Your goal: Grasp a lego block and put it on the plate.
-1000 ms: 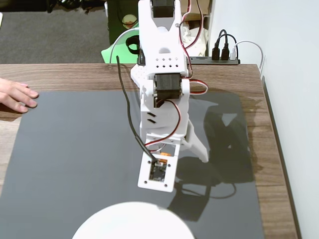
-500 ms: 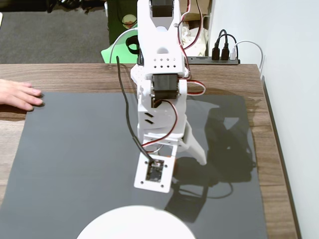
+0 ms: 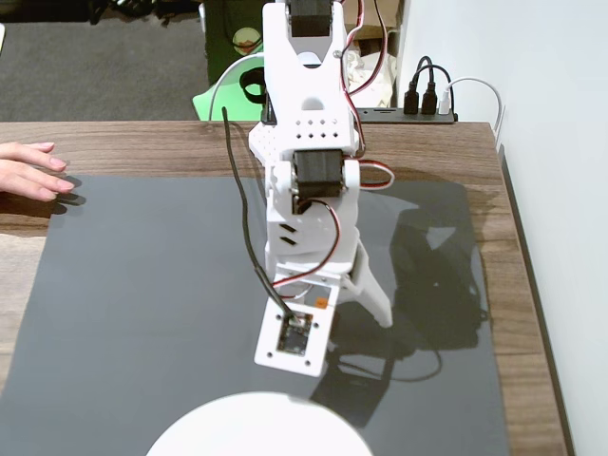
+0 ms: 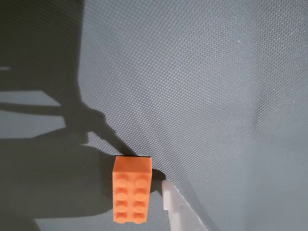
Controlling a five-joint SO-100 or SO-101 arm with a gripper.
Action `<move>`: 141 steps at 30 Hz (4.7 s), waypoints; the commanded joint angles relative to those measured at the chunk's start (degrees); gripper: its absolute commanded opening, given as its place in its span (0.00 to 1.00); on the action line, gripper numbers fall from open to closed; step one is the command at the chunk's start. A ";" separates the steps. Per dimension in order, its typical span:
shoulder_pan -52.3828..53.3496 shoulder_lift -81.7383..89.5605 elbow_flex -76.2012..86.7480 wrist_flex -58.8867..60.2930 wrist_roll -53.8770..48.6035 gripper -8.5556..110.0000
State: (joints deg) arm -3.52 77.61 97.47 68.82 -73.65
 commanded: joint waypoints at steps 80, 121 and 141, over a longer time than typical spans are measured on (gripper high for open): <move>6.06 12.57 -15.38 -0.97 -23.38 0.11; 6.68 -56.87 -114.96 31.73 -28.92 0.12; 8.09 -54.93 -114.79 31.73 -26.10 0.13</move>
State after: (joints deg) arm 4.57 19.95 -12.22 100.63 -100.11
